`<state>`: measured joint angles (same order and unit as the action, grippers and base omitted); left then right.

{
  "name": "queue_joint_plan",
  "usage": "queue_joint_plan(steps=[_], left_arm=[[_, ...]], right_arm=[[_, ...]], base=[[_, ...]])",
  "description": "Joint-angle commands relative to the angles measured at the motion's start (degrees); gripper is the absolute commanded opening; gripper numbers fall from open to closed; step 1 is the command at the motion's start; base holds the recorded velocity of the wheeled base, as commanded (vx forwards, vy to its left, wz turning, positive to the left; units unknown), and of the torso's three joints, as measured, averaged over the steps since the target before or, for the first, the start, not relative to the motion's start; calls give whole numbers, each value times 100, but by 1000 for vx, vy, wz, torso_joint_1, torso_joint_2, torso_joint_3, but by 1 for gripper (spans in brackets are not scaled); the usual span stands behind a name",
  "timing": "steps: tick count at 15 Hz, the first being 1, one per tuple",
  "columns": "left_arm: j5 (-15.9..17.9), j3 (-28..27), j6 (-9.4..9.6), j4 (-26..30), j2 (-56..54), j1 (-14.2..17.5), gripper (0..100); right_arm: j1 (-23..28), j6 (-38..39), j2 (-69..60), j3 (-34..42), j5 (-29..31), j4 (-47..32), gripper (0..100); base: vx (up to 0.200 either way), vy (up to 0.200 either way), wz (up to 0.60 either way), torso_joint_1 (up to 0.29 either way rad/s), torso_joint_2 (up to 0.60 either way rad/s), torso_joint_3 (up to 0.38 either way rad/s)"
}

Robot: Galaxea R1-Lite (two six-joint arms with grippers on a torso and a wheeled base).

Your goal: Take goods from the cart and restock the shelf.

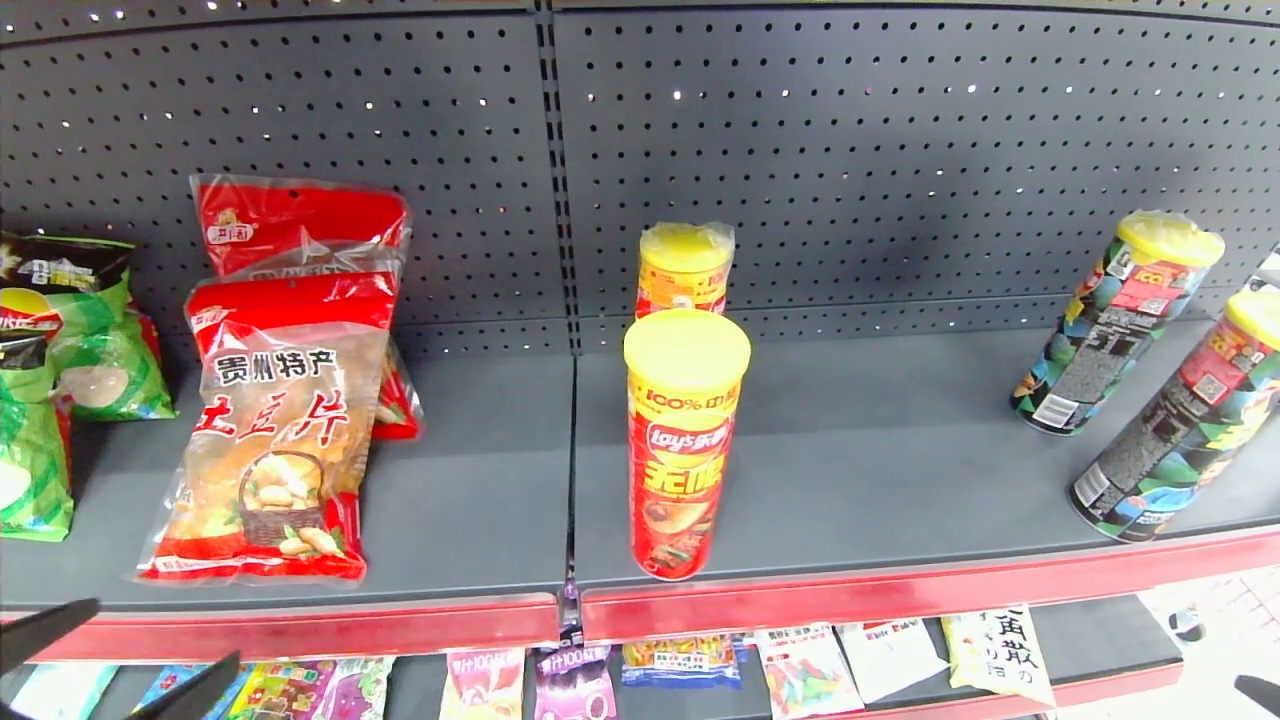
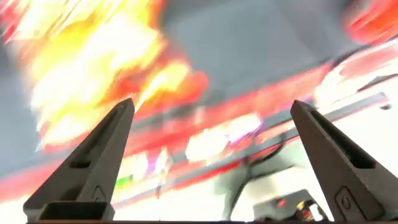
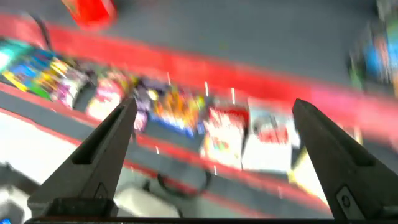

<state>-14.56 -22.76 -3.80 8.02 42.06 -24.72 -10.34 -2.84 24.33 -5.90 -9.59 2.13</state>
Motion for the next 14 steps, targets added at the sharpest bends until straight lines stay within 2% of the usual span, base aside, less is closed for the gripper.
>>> queue_joint_plan(steps=[1,4,7,8,10,11,12,13,14], left_arm=[[-83,263,-173,481,-1209,776,100],[-91,378,-182,1167,-1789,1549,100],[-83,421,-165,1782,-2325,2718,100],[-12,474,-112,1808,-2492,2877,100],[190,791,2,1773,-3098,2868,100],[489,931,249,1755,-3775,2780,100],[603,905,512,1703,-3889,2727,100],[726,826,697,1474,-3872,2718,100],[1130,870,873,1114,-3995,2595,100]], right_arm=[[287,3,-1238,-386,300,-846,100],[471,12,-1880,-368,696,-1523,100],[480,161,-1880,-324,1232,-1540,100],[480,214,-1880,-271,1258,-1532,100],[480,223,-1880,-113,1223,-1479,100],[471,223,-1880,-87,1188,-1435,100],[471,214,-1880,-60,1153,-1330,100],[480,214,-1880,19,1179,-1206,100],[480,284,-1880,168,1179,-873,100]], base=[[0,0,0,0,0,0],[0,0,0,0,0,0],[0,0,0,0,0,0],[0,0,0,0,0,0],[0,0,0,0,0,0],[0,0,0,0,0,0],[0,0,0,0,0,0],[0,0,0,0,0,0],[0,0,0,0,0,0]])
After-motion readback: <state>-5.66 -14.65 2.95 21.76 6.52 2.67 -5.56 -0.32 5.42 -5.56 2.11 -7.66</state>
